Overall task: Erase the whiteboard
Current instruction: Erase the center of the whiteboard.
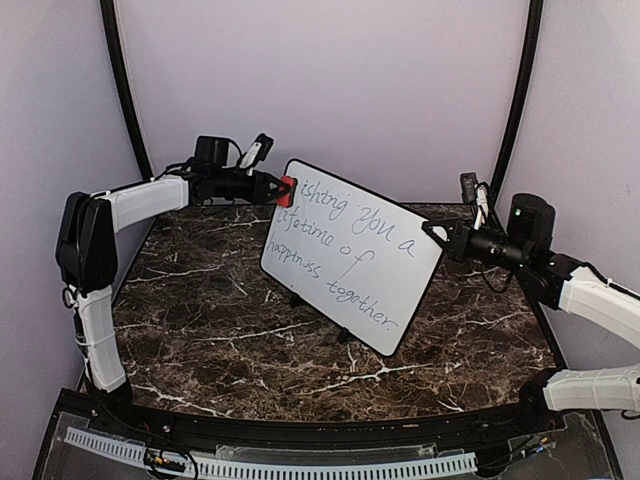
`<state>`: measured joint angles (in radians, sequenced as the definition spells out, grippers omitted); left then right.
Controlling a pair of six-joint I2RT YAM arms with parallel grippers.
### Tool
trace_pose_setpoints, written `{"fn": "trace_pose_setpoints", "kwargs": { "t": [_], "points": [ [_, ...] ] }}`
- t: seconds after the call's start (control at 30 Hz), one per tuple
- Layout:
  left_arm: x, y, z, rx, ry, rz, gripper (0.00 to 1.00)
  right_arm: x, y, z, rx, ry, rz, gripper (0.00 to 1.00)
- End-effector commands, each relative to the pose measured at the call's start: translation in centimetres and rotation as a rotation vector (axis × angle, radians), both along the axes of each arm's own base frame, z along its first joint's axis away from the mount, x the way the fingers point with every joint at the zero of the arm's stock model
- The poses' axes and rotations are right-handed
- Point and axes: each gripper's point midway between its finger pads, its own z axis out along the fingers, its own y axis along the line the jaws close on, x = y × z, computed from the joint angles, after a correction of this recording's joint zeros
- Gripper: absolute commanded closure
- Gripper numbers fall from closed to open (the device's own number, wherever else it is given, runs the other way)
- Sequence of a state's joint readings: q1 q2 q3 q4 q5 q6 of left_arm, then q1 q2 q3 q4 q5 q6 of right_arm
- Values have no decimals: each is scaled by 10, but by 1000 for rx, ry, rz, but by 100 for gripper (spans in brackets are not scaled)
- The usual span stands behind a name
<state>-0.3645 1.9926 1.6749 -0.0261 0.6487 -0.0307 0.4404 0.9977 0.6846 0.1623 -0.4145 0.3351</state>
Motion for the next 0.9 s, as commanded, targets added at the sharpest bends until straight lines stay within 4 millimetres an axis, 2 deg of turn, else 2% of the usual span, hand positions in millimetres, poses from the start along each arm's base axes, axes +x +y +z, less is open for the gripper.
{"fn": "trace_pose_setpoints", "kwargs": {
  "t": [0.0,0.3,0.43,0.6,0.87],
  "points": [
    [-7,3,-18,43,67,-10,68,-4,3,-8,-81,-35,25,100],
    [-16,4,-37,86,109,-47,68,-4,3,-9,-83,-36,25,100],
    [-18,1,-38,80,113,-70,68,-3,3,-9,-85,-35,26,100],
    [-18,-4,-22,48,87,-95,68,-3,4,-9,-84,-34,29,100],
    [-14,-9,21,-24,-17,-104,68,-3,5,-8,-83,-37,33,100]
  ]
}}
